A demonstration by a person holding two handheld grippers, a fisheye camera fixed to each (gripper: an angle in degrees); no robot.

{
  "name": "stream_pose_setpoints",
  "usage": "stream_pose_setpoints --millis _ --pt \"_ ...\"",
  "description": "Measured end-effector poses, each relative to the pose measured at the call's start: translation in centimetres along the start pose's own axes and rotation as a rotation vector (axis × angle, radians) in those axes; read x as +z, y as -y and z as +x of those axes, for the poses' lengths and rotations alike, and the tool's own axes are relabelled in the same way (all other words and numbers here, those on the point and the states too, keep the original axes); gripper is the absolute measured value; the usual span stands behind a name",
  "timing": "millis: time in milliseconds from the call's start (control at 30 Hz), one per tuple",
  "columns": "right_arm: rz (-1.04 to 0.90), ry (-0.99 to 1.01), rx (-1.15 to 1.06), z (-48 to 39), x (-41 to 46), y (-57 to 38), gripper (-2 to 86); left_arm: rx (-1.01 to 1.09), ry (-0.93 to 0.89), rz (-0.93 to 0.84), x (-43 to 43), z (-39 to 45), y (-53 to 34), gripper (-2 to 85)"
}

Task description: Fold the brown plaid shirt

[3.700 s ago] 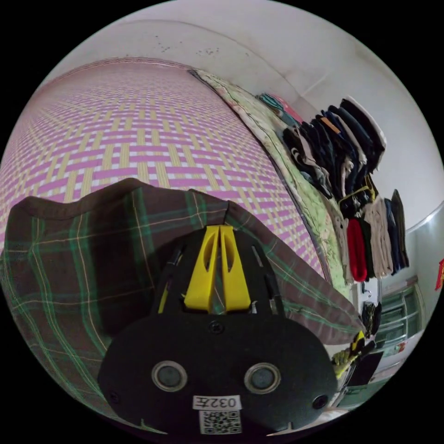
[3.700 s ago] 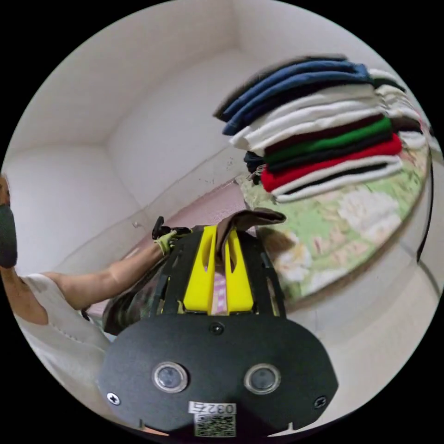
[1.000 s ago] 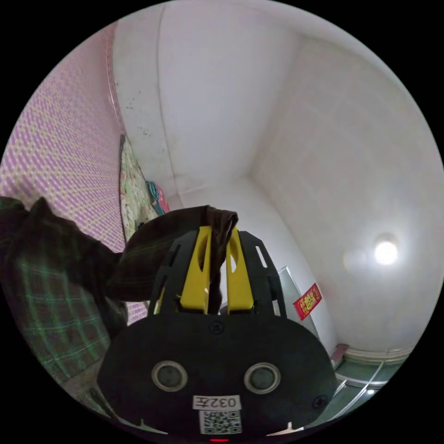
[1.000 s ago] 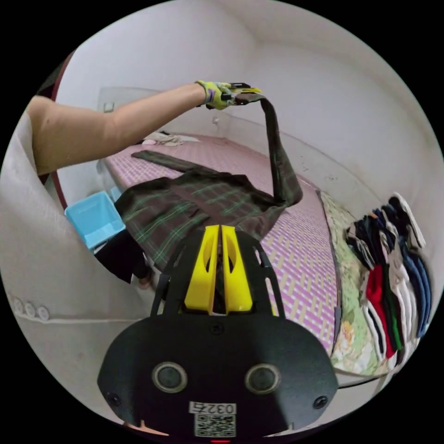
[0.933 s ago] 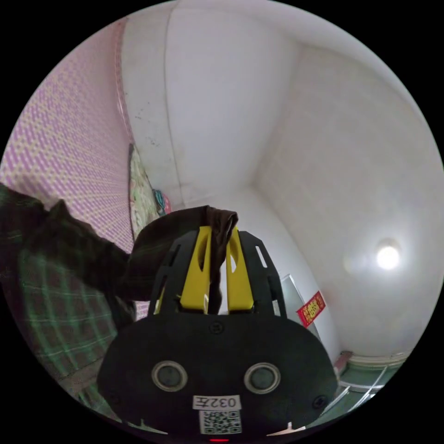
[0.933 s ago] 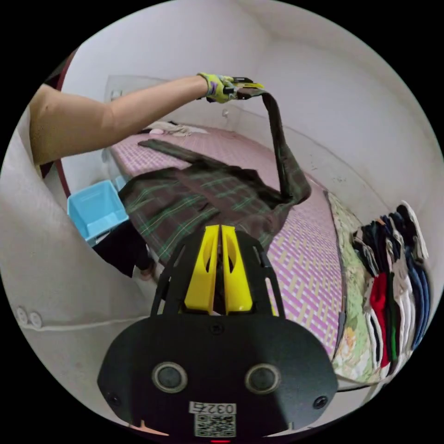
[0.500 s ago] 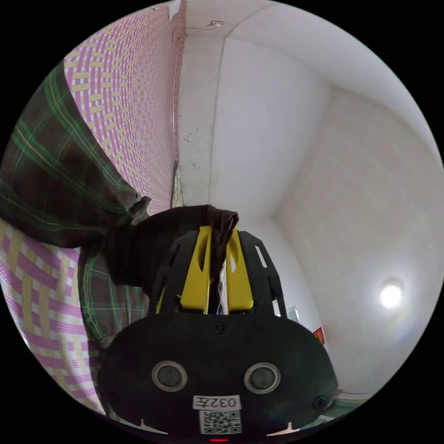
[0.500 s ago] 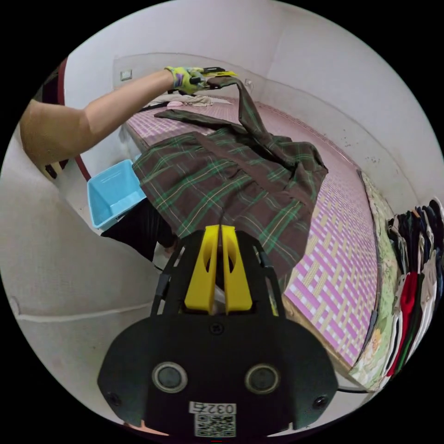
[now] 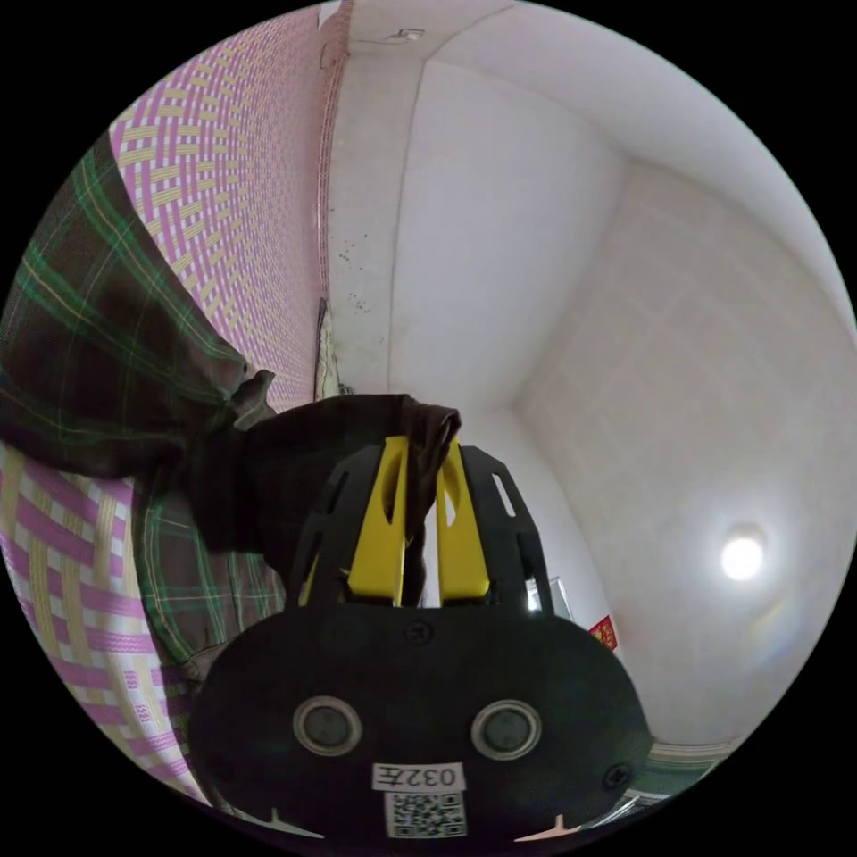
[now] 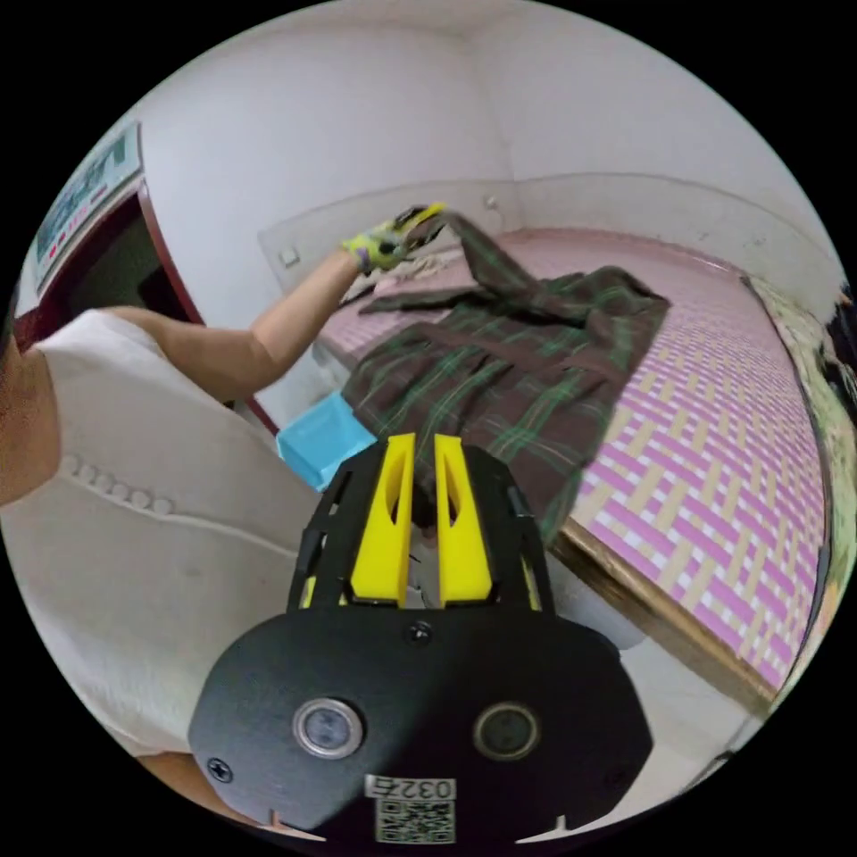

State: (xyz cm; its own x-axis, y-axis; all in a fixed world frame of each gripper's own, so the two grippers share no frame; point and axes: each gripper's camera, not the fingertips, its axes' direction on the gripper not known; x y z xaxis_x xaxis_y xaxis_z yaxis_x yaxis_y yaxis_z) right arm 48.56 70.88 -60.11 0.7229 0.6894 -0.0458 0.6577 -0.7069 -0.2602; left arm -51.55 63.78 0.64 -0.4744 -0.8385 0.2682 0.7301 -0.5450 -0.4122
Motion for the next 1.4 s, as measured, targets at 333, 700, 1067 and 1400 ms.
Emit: stream_pose_setpoints --millis 333,700,1067,1400 --pt "0.109 0.132 0.429 9.5 -5.7 -6.0 7.6 -0.006 -0.016 -0.022 1.1 -3.3 -1.0 0.8" --pt "0.037 0.273 0.531 10.4 -8.0 -7.6 6.0 0.001 -0.002 -0.124 5.2 -8.5 -2.7 0.7" --pt "0.323 0.171 0.458 9.3 -16.3 -4.5 5.1 0.476 0.093 -0.368 8.6 0.3 -6.6 0.8" --pt "0.020 0.053 0.180 12.1 -11.6 20.4 -0.4 0.440 0.089 -0.336 4.1 -4.2 -9.3 0.9"
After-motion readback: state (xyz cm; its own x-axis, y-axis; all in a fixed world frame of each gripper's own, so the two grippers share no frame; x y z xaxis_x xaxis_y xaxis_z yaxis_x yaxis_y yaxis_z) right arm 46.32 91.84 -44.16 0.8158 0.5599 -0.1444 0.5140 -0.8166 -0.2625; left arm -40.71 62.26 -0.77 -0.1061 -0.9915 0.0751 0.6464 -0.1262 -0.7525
